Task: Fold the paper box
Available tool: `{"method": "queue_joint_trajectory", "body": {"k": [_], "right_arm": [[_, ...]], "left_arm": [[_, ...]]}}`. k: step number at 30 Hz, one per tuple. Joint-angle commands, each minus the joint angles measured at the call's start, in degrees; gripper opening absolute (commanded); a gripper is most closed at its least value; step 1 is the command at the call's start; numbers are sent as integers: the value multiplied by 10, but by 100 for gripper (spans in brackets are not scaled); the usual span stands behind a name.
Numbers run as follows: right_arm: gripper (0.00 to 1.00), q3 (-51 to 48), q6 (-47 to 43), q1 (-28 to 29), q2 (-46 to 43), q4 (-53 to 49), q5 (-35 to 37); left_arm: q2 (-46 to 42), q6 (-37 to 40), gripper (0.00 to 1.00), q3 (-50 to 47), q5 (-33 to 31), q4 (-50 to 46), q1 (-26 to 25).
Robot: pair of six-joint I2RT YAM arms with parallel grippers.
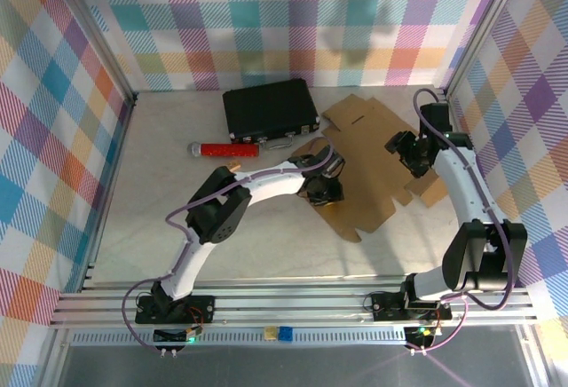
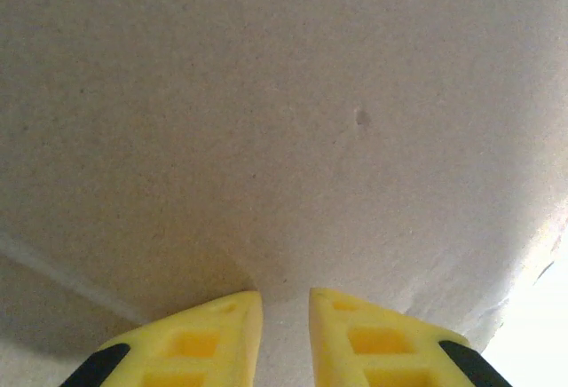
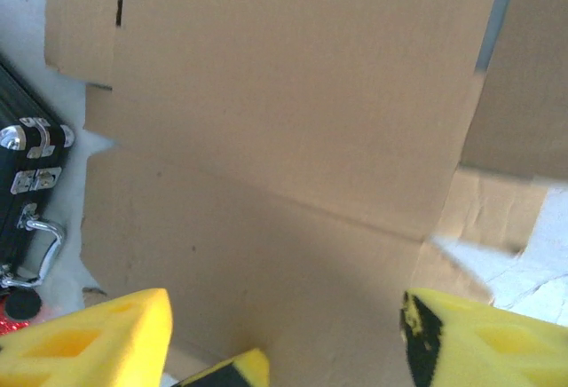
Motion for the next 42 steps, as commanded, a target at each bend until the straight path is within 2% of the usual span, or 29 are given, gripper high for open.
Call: {"method": "queue_joint_trajectory", "body": {"k": [1, 5, 9, 16, 19, 22, 26, 29, 34, 38, 42], "right_arm": [[74, 20, -34, -4, 13, -30, -14], [77, 24, -49, -5, 33, -51, -17], [80, 17, -76, -9, 44, -48, -18], [81, 6, -119, -40, 77, -48, -15], [82, -15, -114, -71, 84, -48, -29], [81, -60, -104, -118, 82, -31, -69], [79, -128, -79, -154, 83, -2, -125], [79, -177, -74, -169, 78, 38, -162], [75, -199, -59, -170, 65, 20, -215], [74, -234, -43, -170, -14, -5, -215], [70, -294, -45, -170, -37, -17, -205]], "left_arm": [[-51, 34, 23, -79, -46, -69, 26], [-88, 97, 23, -116, -64, -119, 45], [-112, 159, 22, -125, -119, -174, 57], [-126, 195, 20, -106, -230, -251, 100], [-137, 200, 19, -68, -246, -268, 100], [-143, 185, 20, -7, -218, -275, 79], [-110, 130, 22, 45, -86, -230, 50], [-63, 98, 22, 70, -15, -197, 29], [-16, 96, 22, 86, 16, -188, 12], [4, 105, 22, 65, 25, -179, 11], [9, 106, 21, 51, 25, -169, 11]]}}
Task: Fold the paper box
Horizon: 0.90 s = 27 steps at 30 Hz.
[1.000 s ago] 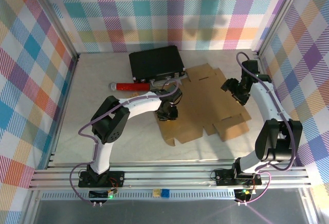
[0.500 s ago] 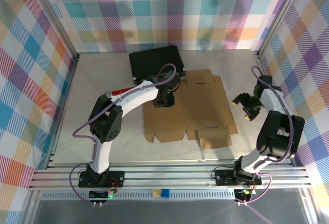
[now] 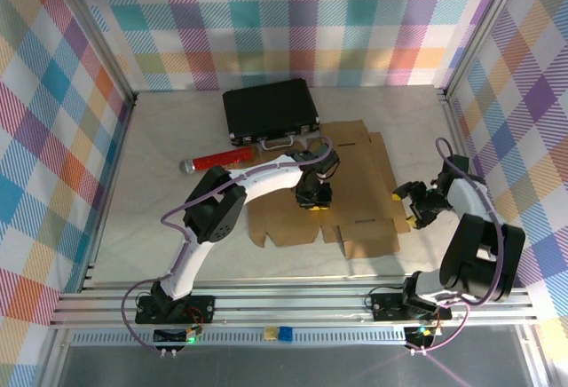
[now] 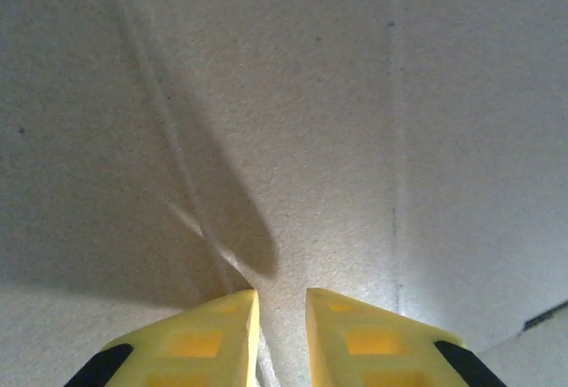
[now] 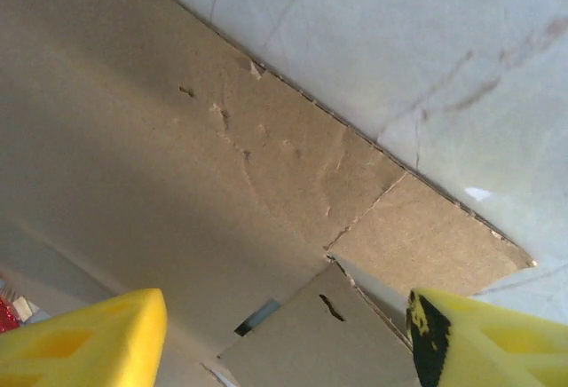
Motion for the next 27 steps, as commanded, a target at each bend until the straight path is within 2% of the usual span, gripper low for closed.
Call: {"method": "queue_joint_trajectory", "body": {"k": [1, 10, 14, 20, 24, 27], "right_arm": [[70, -57, 11, -2, -19, -19, -7], [65, -95, -35, -2, -28, 2, -46], [56, -100, -38, -1, -28, 24, -95], [30, -87, -26, 0, -68, 17, -113], [0, -71, -11, 0, -70, 11, -118], [0, -55, 7, 0, -68, -1, -114]], "left_arm": [[-1, -4, 21, -5, 14, 2, 3], [7, 9, 22, 7, 13, -12, 3], [5, 13, 22, 7, 9, -17, 4], [-1, 18, 22, 19, -1, -26, 3], [-18, 21, 25, 37, -15, -38, 3], [-33, 28, 30, 61, -31, -55, 3]]}}
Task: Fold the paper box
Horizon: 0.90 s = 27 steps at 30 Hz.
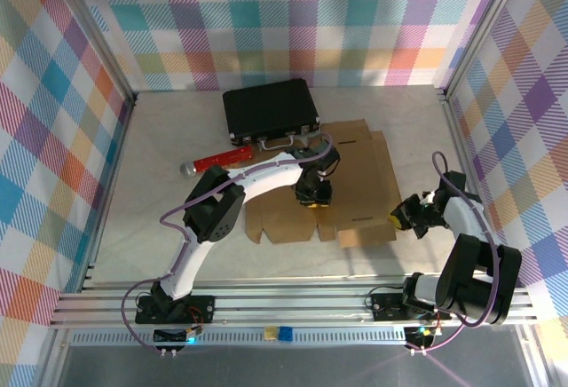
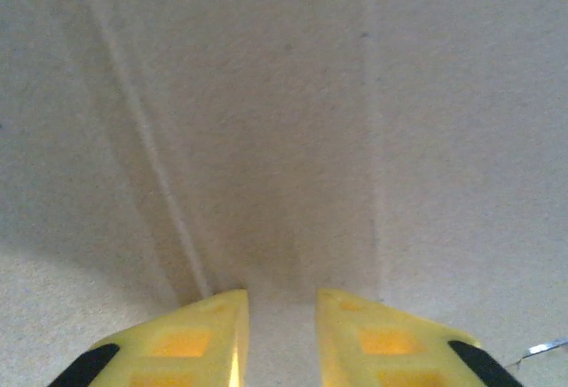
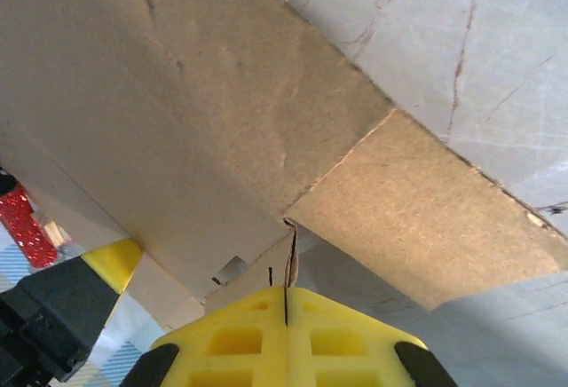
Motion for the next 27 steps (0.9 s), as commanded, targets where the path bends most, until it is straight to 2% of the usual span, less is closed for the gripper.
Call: {"method": "queue_joint_trajectory", "body": {"k": [1, 6, 13, 18, 23, 27], "right_arm": [[0, 35, 25, 1, -1, -26, -15], [0, 86, 54, 9, 1, -61, 7], [0, 143, 96, 42, -16, -96, 43], [0, 196, 130, 74, -46, -123, 73], [0, 295, 187, 124, -69, -177, 141], [0, 367, 222, 158, -61, -206, 168]], "left_arm": [[-38, 9, 32, 38, -22, -34, 1], [-72, 16, 40, 72, -49, -57, 1], [-135, 35, 43, 67, -77, -68, 1], [-187, 81, 47, 64, -91, -64, -10], [-234, 200, 59, 81, -123, -43, -72], [-267, 284, 69, 75, -201, -15, -137]]}}
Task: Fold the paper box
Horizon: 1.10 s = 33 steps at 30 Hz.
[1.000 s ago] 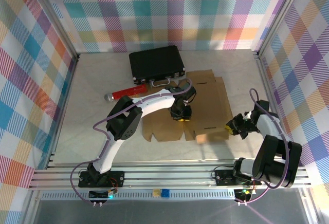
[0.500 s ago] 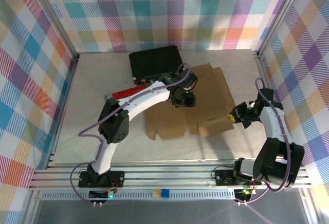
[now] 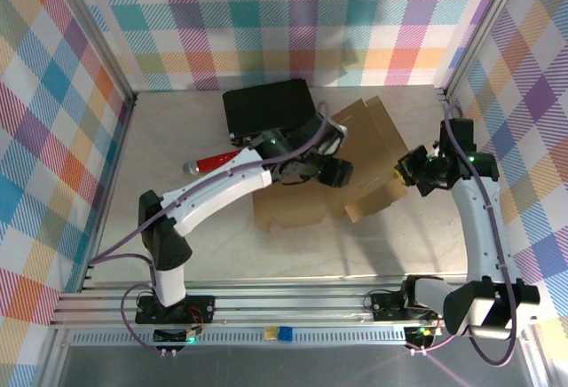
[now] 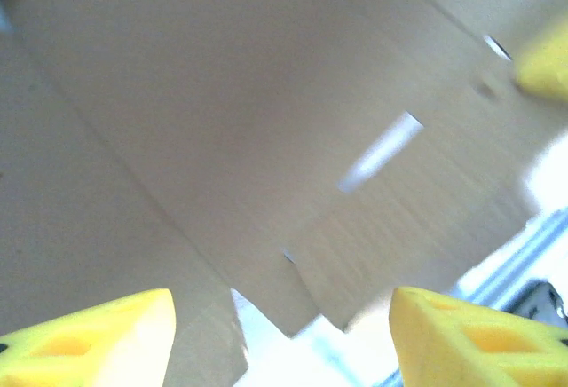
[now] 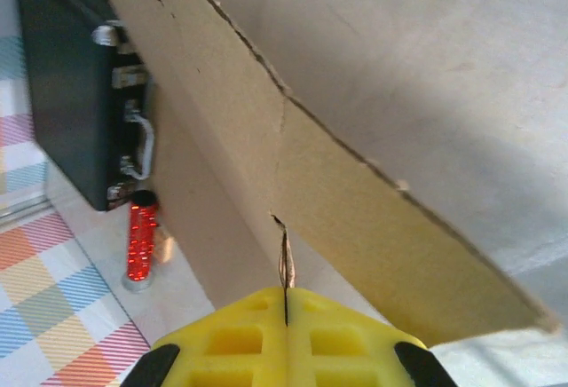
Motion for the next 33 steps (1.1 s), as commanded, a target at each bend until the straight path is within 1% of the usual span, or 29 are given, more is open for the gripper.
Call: {"method": "queue_joint_trajectory", "body": {"k": [1, 2, 4, 5, 6, 8, 11, 13, 14, 16, 20, 22, 23, 25, 26, 29, 30, 32, 33], "right_arm": [[0, 56, 58, 26, 3, -43, 38], [0, 69, 66, 34, 7, -42, 39], [0, 94, 79, 46, 18, -40, 39], [0, 106, 86, 51, 24, -44, 39], [0, 115, 90, 55, 29, -45, 39], [0, 130, 102, 62, 37, -45, 36], [0, 144, 127, 67, 48, -43, 23], [0, 153, 143, 72, 55, -46, 14], [0, 156, 148, 74, 56, -47, 12], [0, 164, 157, 77, 59, -53, 11], [0, 167, 180, 78, 61, -54, -4], [0, 171, 184, 78, 63, -57, -10], [0, 174, 185, 78, 65, -61, -10], [0, 177, 184, 78, 63, -67, -8], [0, 178, 183, 78, 62, -68, -9], [0, 177, 185, 78, 61, -72, -16], [0, 176, 186, 79, 61, -73, -16], [0, 175, 185, 78, 59, -77, -12], [0, 173, 184, 78, 58, -78, -12]], "left_arm": [[-45, 119, 69, 0, -81, 45, -55], [-59, 147, 73, -17, -107, 72, -73], [-83, 202, 87, -61, -167, 135, -108], [-92, 231, 96, -86, -196, 171, -125], [-97, 253, 100, -104, -218, 202, -137], [-96, 289, 100, -121, -243, 240, -159], [-70, 338, 100, -128, -310, 272, -187], [-42, 392, 100, -139, -406, 319, -209], [-26, 421, 100, -143, -447, 365, -216], [5, 459, 100, -138, -499, 416, -220], [70, 534, 100, -110, -569, 496, -220], [85, 567, 100, -114, -579, 545, -218], [93, 583, 100, -116, -602, 569, -215], [104, 635, 100, -123, -628, 635, -210], [108, 651, 100, -125, -632, 655, -207], [121, 668, 100, -119, -633, 661, -199], [125, 691, 100, -122, -634, 684, -198], [129, 752, 100, -135, -640, 761, -198], [128, 760, 100, -136, -638, 764, -198]]}}
